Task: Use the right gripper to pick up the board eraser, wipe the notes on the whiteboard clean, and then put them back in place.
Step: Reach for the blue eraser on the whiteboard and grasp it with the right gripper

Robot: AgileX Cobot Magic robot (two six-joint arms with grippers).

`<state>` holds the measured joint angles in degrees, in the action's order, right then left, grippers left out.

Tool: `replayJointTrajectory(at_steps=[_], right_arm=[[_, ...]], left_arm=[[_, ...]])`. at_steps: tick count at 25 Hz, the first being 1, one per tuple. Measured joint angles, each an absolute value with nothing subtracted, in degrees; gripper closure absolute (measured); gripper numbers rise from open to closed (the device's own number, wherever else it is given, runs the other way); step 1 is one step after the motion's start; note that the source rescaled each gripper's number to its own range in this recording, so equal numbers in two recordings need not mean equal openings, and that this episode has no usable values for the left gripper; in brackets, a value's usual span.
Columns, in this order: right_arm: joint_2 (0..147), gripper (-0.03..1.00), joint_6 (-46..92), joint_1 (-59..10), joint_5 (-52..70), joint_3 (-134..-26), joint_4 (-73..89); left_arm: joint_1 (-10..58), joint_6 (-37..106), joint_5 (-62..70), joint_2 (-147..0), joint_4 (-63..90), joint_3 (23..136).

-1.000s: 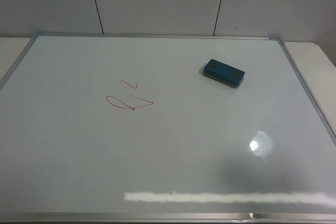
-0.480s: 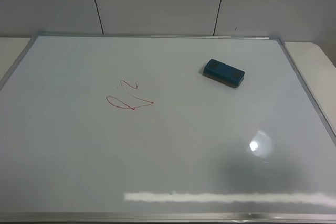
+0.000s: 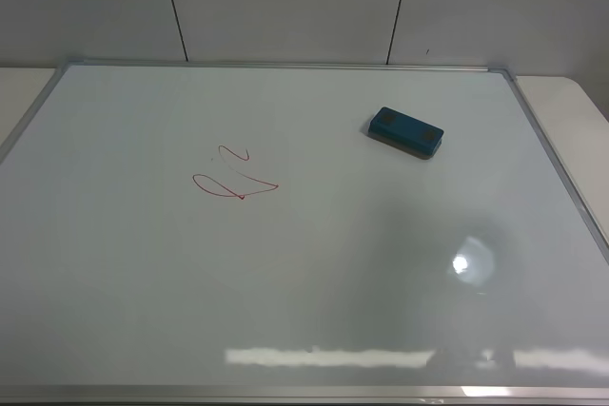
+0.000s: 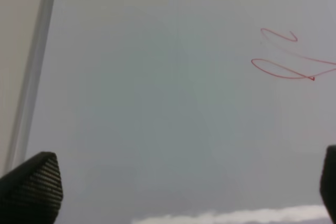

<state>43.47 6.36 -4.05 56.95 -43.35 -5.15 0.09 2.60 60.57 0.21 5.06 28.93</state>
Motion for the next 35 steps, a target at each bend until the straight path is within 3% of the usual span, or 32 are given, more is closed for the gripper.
replayJointTrajectory(at_steps=[14,35], right_arm=[[82.11,-0.03,29.98,-4.05,54.10,-68.50,5.03],[114.56,-0.03,49.94,-4.35,48.45,-84.63,21.43]], left_arm=[[0.09,2.60,60.57,0.21,5.06,28.93],[0.09,2.60,60.57,0.21,5.06,28.93]])
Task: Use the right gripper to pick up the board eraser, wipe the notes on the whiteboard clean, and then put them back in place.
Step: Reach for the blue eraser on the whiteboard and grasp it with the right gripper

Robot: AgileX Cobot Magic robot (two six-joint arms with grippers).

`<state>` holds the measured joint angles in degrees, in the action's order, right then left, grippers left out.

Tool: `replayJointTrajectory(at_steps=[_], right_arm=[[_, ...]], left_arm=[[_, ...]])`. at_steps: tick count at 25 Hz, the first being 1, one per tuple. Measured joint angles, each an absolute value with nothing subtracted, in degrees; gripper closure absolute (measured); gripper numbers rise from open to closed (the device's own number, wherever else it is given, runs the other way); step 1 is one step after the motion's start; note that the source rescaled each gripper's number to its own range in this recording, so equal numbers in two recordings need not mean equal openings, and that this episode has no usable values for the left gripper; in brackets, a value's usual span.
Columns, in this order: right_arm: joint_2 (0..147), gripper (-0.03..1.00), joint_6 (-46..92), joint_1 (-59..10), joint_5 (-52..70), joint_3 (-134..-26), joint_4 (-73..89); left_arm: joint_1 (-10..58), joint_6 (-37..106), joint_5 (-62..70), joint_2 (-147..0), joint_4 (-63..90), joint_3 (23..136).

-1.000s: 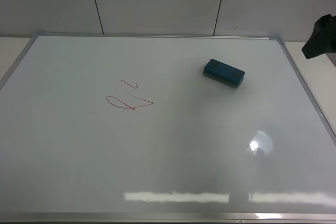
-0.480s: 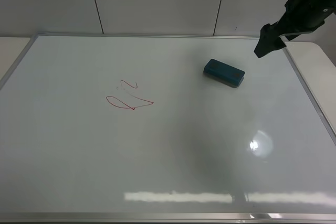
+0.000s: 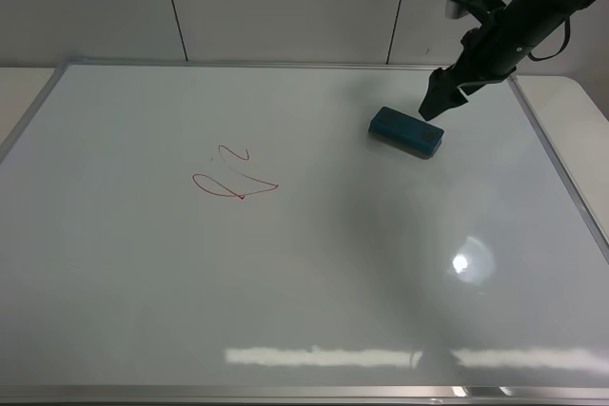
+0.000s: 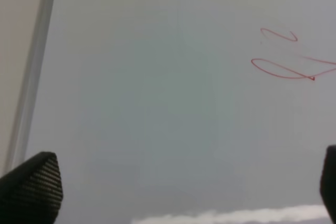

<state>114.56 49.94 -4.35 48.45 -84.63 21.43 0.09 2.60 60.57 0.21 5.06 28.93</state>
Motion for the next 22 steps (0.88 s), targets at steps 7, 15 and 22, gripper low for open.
replayJointTrajectory(at_steps=[7,15,22], right_arm=[[120.05,-0.03,52.47,-7.64,49.65,-91.00,21.77],[126.24,-0.03,52.86,-13.18,52.16,-97.80,18.82],[126.42,-0.03,52.80,-14.46,53.47,-98.10,15.71]], left_arm=[[0.09,2.60,60.57,0.21,5.06,28.93],[0.09,2.60,60.57,0.21,5.06,28.93],[0.09,2.60,60.57,0.21,5.06,28.93]])
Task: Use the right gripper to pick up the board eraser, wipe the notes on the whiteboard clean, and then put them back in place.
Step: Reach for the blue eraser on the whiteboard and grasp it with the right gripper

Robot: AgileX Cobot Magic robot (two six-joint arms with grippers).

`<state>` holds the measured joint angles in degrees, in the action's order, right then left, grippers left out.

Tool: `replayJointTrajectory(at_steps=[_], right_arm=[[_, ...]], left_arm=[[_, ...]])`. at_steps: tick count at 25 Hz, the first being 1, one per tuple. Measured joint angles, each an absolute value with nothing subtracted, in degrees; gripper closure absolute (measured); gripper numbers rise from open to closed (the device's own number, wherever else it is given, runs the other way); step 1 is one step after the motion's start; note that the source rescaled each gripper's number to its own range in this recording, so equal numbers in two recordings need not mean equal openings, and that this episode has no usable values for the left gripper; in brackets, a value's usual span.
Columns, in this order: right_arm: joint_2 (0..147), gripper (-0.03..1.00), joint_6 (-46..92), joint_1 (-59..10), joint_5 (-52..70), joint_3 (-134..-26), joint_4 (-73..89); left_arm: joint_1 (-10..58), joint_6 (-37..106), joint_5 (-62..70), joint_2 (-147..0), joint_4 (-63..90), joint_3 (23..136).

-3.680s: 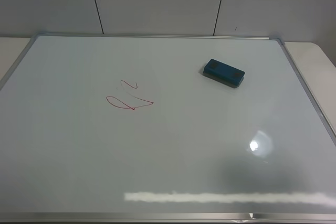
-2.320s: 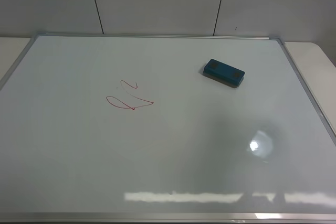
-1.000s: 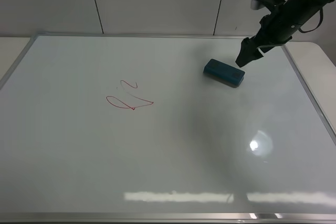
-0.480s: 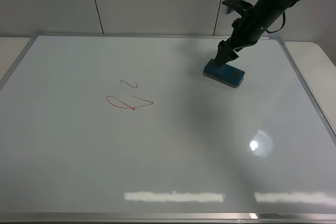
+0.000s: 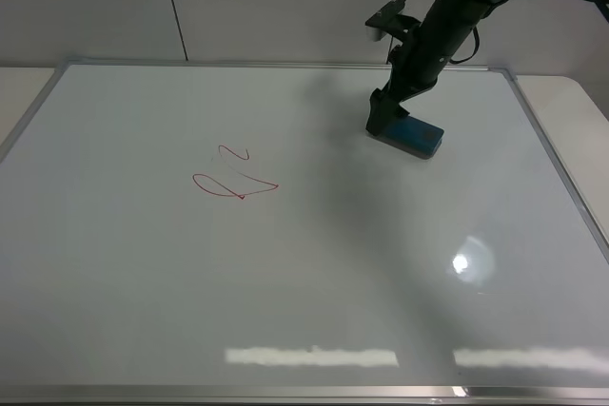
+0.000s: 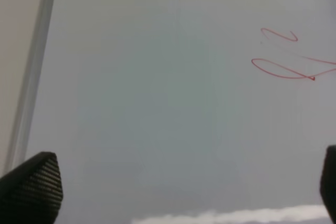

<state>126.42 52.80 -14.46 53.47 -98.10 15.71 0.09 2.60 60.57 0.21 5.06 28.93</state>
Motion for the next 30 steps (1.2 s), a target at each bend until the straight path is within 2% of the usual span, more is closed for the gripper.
replayJointTrajectory(at_steps=[12,30], right_arm=[[126.43,-0.03,46.09,-14.46,54.72,-97.30,9.72],[128.96,-0.03,45.37,-13.88,54.29,-97.01,9.96]], left_arm=[[0.09,2.60,60.57,0.21,5.06,28.93],[0.09,2.60,60.57,0.21,5.06,28.93]])
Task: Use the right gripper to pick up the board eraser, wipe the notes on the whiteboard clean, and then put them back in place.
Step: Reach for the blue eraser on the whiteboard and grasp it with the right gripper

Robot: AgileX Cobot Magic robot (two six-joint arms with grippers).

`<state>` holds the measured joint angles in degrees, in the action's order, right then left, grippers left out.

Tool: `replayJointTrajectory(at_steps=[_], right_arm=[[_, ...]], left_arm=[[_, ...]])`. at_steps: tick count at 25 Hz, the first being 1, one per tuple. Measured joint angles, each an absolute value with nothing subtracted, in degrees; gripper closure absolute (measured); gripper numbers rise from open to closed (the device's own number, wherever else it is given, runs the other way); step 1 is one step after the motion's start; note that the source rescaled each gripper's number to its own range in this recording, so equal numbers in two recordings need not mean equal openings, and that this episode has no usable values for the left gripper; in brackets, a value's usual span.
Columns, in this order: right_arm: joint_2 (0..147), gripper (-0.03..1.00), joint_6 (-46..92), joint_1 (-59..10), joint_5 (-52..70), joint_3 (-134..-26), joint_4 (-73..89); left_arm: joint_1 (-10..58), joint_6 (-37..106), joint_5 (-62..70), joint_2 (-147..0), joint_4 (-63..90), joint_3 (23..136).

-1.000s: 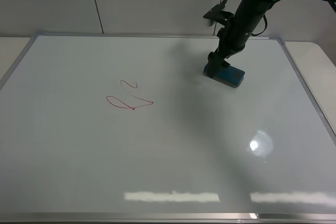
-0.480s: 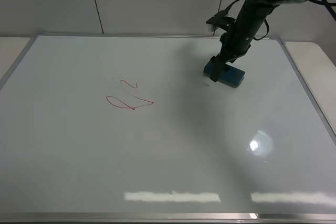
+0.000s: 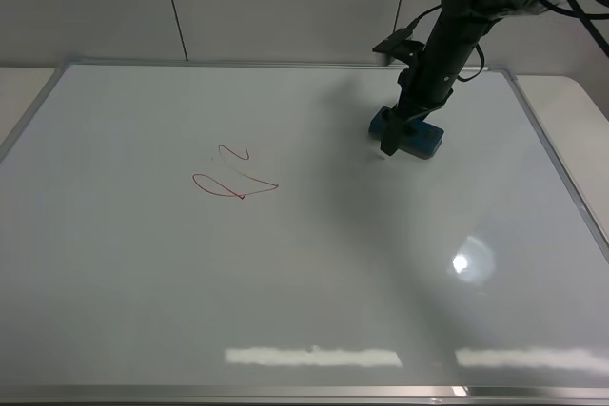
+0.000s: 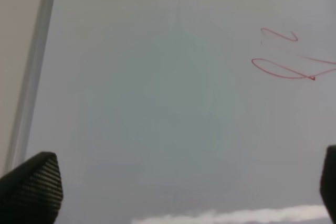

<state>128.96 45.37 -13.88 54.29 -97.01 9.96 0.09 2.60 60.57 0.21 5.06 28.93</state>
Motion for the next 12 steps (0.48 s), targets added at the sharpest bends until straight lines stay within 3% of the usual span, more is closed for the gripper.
replayJointTrajectory(at_steps=[3,6,9,10,12], right_arm=[[128.96,0.01,45.37,-13.88,54.23,-97.01,10.03],[128.96,0.37,45.37,-13.88,54.01,-97.01,10.16],[128.96,0.90,44.88,-13.88,53.83,-97.01,10.16],[128.96,0.95,44.61,-13.88,53.84,-97.01,10.16],[128.96,0.95,43.85,-13.88,53.54,-97.01,9.91]], left_arm=[[0.09,2.60,60.57,0.21,5.06,28.93],[0.09,2.60,60.57,0.21,5.06,28.93],[0.09,2.60,60.57,0.21,5.06,28.93],[0.09,2.60,60.57,0.21,5.06,28.93],[0.09,2.60,60.57,0.21,5.06,28.93]])
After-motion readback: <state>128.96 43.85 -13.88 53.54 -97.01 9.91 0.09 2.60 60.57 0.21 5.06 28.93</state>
